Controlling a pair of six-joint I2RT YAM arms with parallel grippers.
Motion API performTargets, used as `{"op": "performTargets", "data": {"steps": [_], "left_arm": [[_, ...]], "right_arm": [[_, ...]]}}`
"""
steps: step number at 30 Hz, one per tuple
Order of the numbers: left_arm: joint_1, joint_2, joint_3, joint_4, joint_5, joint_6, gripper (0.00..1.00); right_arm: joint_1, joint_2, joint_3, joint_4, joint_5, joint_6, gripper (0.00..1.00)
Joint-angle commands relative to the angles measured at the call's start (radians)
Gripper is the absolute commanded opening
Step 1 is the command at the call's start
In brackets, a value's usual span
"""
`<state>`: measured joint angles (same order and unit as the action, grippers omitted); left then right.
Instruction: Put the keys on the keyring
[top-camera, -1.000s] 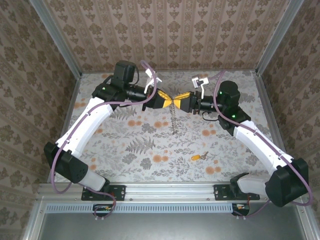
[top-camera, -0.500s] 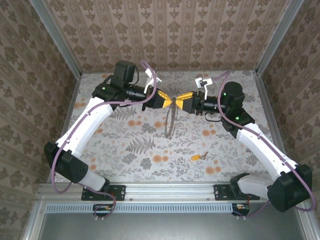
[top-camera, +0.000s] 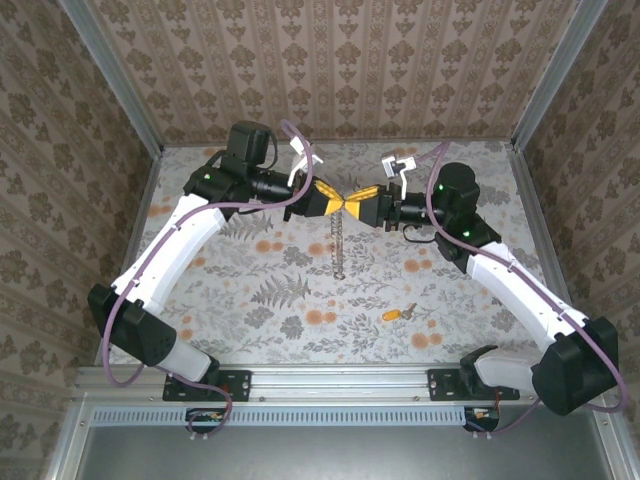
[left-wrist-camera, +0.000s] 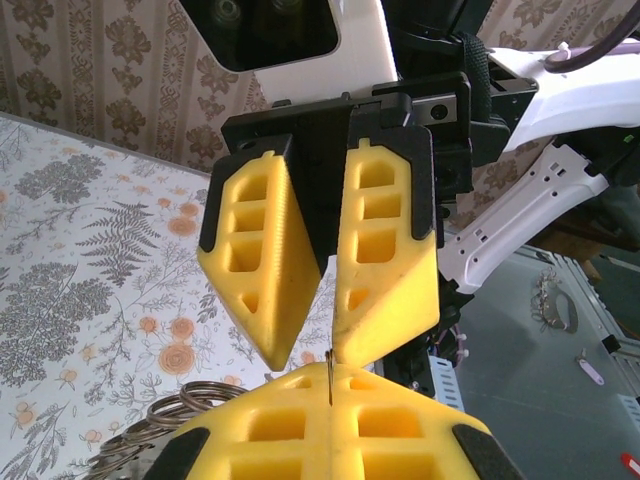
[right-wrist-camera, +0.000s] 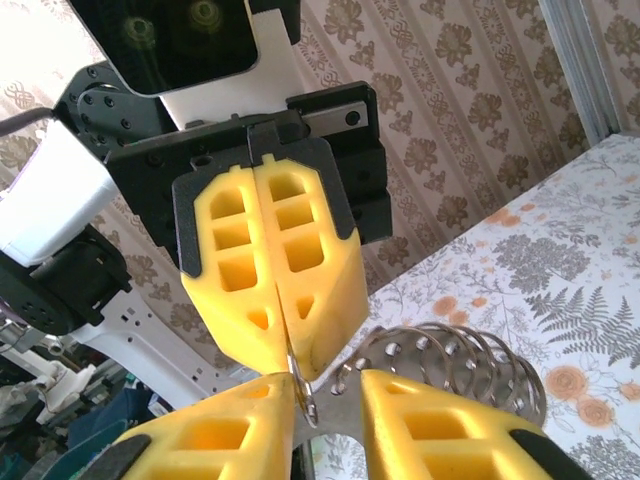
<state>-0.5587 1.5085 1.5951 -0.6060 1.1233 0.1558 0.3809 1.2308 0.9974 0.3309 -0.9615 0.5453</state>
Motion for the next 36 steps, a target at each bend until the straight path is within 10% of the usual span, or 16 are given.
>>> {"op": "performTargets", "data": {"steps": [1,15,19,24,36], "left_arm": [[0.006,0.013,0.031,-0.012,0.049,0.038,0.00],[0.007,0.008,0.027,0.032,0.024,-0.012,0.00],[0.024,-0.040,-0.018,0.126,-0.037,-0.087,0.34],[0.046,-0.126,-0.107,0.252,-0.112,-0.196,0.51],[0.028,-0.221,-0.339,0.724,-0.297,-0.581,0.33]], "right_arm": [[0.011,0.017,0.040,0.048,-0.018,0.013,0.23],[0.020,0.021,0.037,0.038,-0.016,-0.003,0.00],[0.010,0.000,0.014,0.067,0.044,-0.006,0.00],[0.001,-0.013,0.000,0.163,0.072,0.038,0.00],[0.009,-0.036,-0.042,0.476,0.232,0.168,0.00]]}}
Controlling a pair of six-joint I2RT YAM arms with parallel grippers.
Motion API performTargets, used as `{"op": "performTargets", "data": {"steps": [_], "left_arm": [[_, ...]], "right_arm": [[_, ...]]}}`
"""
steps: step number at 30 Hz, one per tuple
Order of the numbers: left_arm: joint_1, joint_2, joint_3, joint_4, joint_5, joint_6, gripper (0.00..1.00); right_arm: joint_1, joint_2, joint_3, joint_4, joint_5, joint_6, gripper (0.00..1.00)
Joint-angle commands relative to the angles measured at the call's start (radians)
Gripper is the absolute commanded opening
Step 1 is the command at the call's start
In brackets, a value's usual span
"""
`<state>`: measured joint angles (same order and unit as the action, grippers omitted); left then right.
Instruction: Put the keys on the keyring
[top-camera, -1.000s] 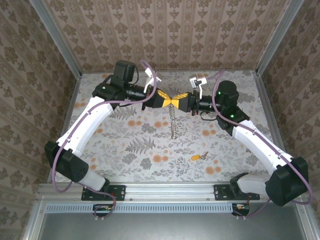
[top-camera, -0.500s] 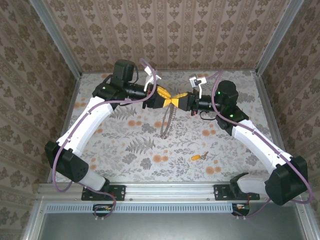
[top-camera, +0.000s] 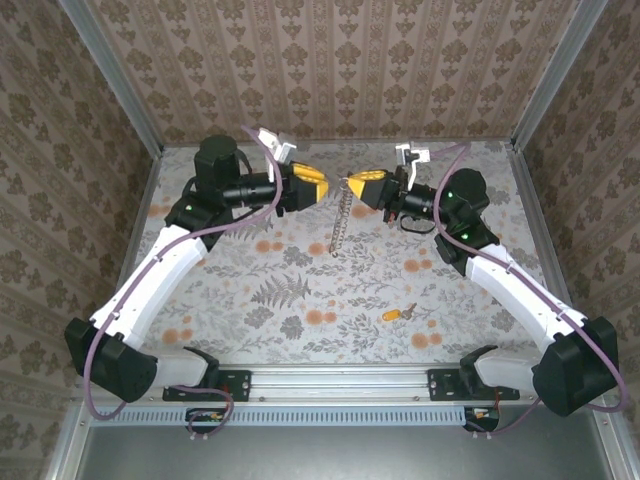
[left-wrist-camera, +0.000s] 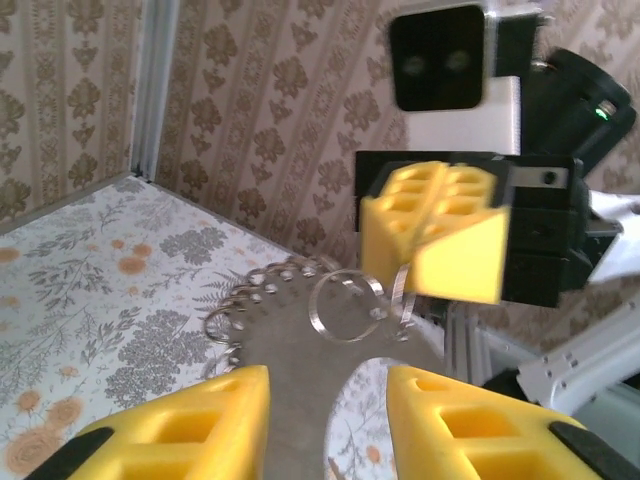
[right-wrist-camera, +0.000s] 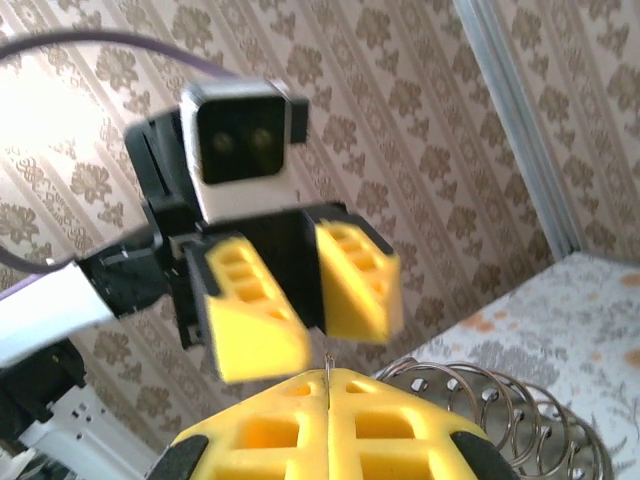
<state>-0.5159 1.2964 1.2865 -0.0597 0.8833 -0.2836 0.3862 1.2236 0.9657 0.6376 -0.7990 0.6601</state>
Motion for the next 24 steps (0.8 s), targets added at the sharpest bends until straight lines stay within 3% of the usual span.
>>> {"op": "performTargets", "data": {"steps": [1,11,24], "left_arm": [[-0.023,-0.007,-0.036,0.202,-0.065,-0.159,0.33],[-0.101,0.011,-0.056,0.364,-0.107,-0.242,0.27],[-0.108,-0.026,-0.118,0.557,-0.120,-0.329,0.25]], "right_arm": [[0.005,-0.027,-0.012,0.187,0.080,0.061,0.00],[0.035,-0.006,-0.006,0.293,0.144,0.100,0.00],[0.036,-0.012,-0.018,0.301,0.171,0.105,0.00]]}}
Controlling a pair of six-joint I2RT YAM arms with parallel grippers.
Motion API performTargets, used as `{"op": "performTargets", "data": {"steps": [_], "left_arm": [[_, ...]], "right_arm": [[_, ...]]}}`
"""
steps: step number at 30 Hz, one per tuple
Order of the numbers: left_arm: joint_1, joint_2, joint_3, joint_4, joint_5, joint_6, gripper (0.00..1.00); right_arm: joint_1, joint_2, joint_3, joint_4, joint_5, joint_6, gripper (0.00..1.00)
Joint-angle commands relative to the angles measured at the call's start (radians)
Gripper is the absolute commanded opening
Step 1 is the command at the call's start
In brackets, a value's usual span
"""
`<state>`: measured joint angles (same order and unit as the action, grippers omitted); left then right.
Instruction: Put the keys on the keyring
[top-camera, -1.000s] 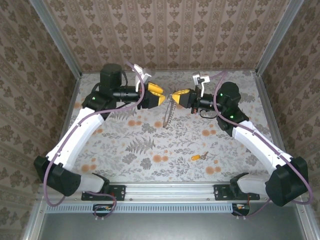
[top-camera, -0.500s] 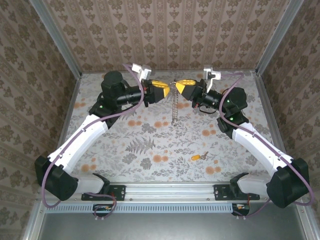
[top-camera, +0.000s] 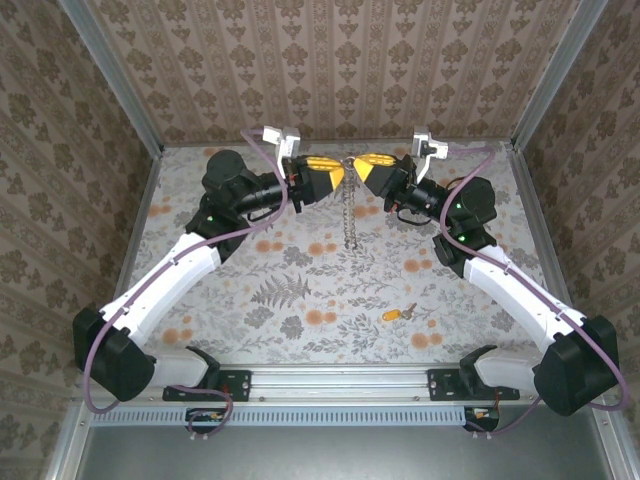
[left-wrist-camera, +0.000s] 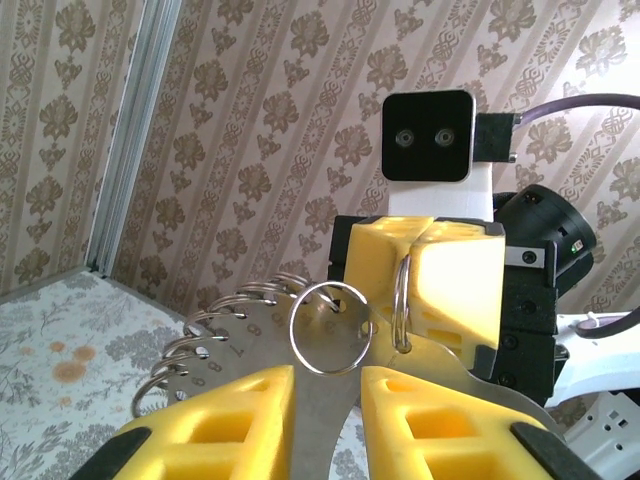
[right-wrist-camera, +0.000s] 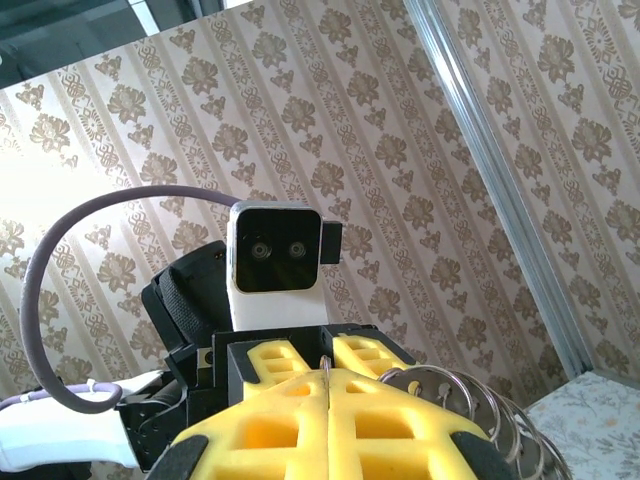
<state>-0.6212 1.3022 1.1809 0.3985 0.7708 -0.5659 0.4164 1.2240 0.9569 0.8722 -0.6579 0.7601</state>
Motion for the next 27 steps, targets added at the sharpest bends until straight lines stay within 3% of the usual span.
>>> {"op": "performTargets", "data": {"steps": [1,27], "left_arm": [[-0.003,-0.034,-0.014,0.100,-0.008,-0.050,0.25],[-0.020,-0.005,0.014,0.177,0.022,-0.109,0.24]], "right_arm": [[0.006,-0.012,-0.011,0.067,0.032,0.004,0.00],[0.006,-0.006,-0.012,0.065,0.016,0.007,0.00]]}}
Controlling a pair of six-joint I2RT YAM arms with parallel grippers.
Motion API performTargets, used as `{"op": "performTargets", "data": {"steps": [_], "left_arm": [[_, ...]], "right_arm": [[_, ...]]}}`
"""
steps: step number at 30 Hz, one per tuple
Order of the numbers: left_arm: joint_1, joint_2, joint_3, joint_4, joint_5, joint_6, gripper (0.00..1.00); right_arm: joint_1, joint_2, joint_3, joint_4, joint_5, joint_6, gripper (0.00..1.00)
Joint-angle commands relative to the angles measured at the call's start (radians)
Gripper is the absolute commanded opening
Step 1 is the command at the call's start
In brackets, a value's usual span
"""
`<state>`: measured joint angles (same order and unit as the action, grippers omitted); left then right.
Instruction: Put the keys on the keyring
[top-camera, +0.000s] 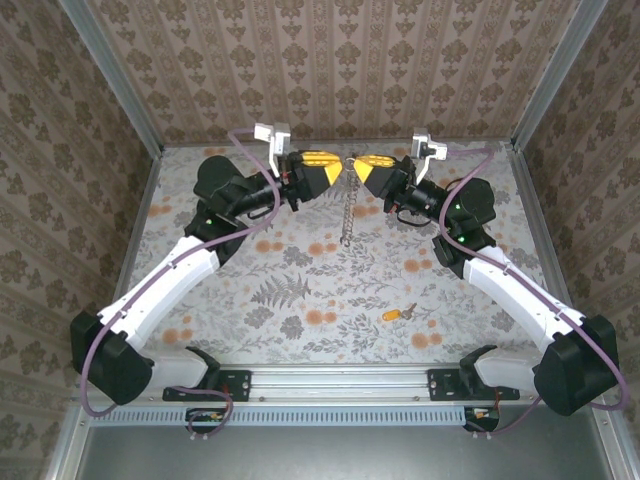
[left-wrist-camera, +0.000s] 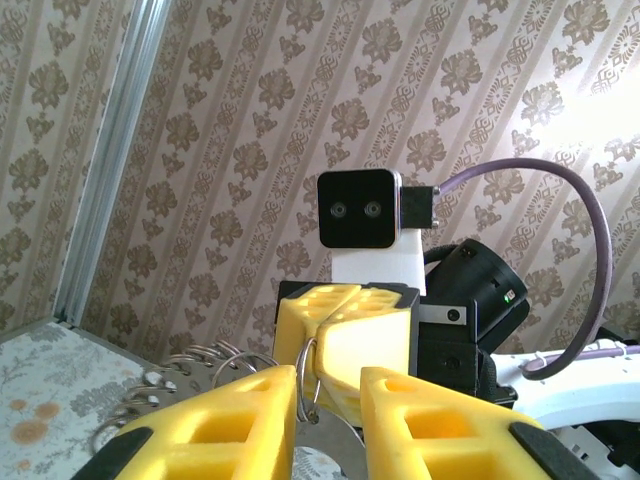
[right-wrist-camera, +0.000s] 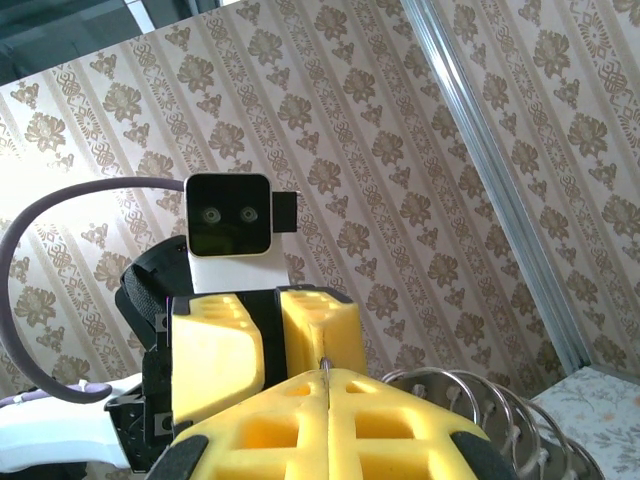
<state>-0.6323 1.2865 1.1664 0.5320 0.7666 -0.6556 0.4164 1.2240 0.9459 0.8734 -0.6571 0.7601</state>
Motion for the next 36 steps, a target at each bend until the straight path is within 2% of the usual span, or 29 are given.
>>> {"op": "performTargets", "data": {"steps": [1,23,36], "left_arm": [[-0.009,0.013,0.029,0.043,0.025,-0.018,0.24],[-0.027,0.035,0.045,0.045,0.031,-0.013,0.21],[-0.031,0.044,0.050,0.042,0.032,-0.003,0.13]], "right_arm": [[0.005,-0.006,0.000,0.065,0.016,0.006,0.00],[0.005,0.002,-0.009,0.067,0.005,0.013,0.00],[0.005,-0.004,-0.012,0.060,-0.014,0.015,0.00]]}}
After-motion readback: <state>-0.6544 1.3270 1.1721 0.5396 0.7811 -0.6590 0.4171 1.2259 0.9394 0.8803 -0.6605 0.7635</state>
